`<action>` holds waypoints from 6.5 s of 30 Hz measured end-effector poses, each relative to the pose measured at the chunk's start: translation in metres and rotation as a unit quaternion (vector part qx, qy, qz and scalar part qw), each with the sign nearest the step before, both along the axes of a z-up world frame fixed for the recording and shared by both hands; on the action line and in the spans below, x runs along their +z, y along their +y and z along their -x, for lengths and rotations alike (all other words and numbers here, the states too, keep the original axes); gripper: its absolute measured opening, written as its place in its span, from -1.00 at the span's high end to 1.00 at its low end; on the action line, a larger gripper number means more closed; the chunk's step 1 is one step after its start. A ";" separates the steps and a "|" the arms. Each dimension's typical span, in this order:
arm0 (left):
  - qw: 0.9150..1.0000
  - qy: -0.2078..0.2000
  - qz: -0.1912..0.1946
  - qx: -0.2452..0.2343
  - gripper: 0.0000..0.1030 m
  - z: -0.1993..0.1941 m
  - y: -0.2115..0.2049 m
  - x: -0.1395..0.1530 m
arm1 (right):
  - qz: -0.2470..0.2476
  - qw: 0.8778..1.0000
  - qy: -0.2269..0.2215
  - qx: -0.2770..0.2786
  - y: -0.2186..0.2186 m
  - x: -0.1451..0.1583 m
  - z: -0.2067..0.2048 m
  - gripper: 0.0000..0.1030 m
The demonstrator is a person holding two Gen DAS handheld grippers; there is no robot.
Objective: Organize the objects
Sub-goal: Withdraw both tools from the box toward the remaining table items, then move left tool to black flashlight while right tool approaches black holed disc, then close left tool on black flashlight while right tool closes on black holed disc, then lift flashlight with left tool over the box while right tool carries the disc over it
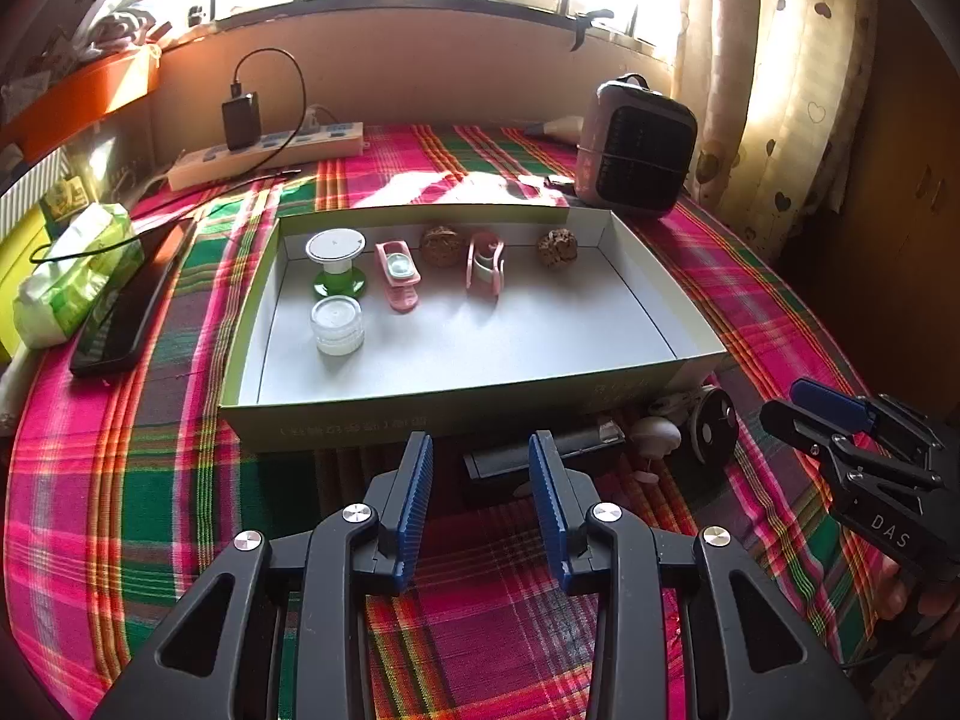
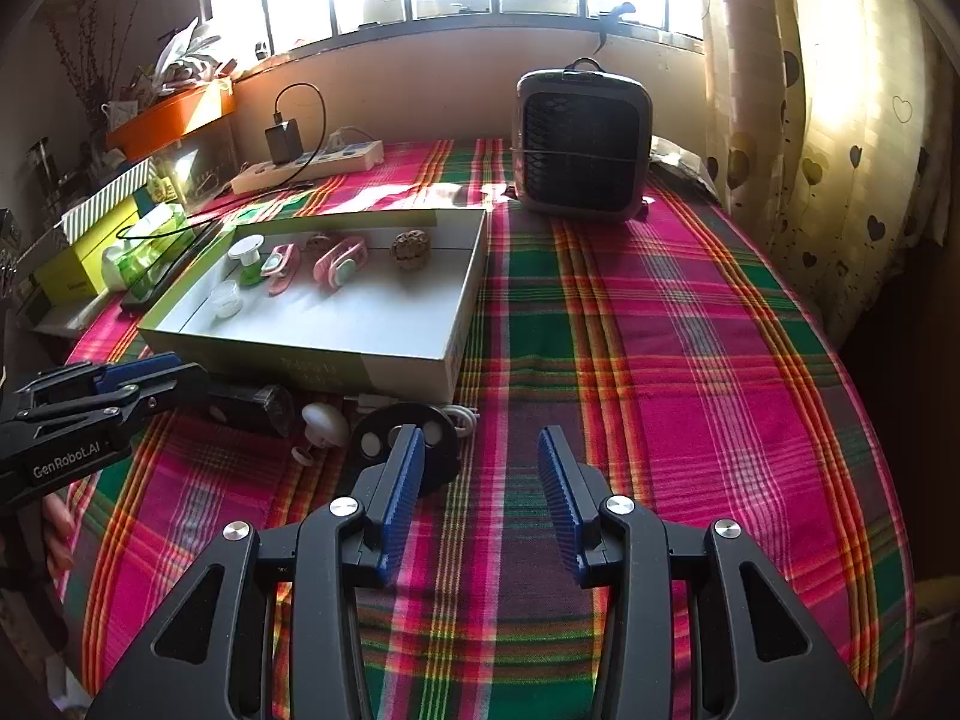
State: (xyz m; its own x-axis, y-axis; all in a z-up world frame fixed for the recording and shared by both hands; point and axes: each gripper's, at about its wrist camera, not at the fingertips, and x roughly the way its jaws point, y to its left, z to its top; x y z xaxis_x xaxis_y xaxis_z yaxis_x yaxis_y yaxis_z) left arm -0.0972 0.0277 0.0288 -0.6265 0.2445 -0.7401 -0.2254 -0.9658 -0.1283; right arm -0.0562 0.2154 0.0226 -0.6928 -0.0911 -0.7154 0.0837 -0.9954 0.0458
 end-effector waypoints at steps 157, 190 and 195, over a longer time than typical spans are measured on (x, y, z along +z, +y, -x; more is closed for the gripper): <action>0.998 -0.014 0.008 -0.059 0.59 -0.004 0.015 -0.016 | 0.033 0.999 -0.017 0.034 -0.025 -0.014 0.010 0.39; 0.999 0.013 0.006 -0.043 0.59 -0.011 0.011 0.011 | 0.045 0.998 0.013 0.043 -0.028 0.010 0.007 0.39; 0.999 0.016 0.004 -0.039 0.59 -0.007 0.010 0.015 | 0.046 0.998 0.016 0.046 -0.030 0.014 0.011 0.39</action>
State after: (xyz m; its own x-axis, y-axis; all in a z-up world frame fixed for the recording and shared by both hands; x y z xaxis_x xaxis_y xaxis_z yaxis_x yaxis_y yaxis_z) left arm -0.0901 0.0381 0.0433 -0.6290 0.2886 -0.7219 -0.3046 -0.9458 -0.1127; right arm -0.0671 0.1852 0.0362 -0.7008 -0.2198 -0.6786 0.1775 -0.9751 0.1326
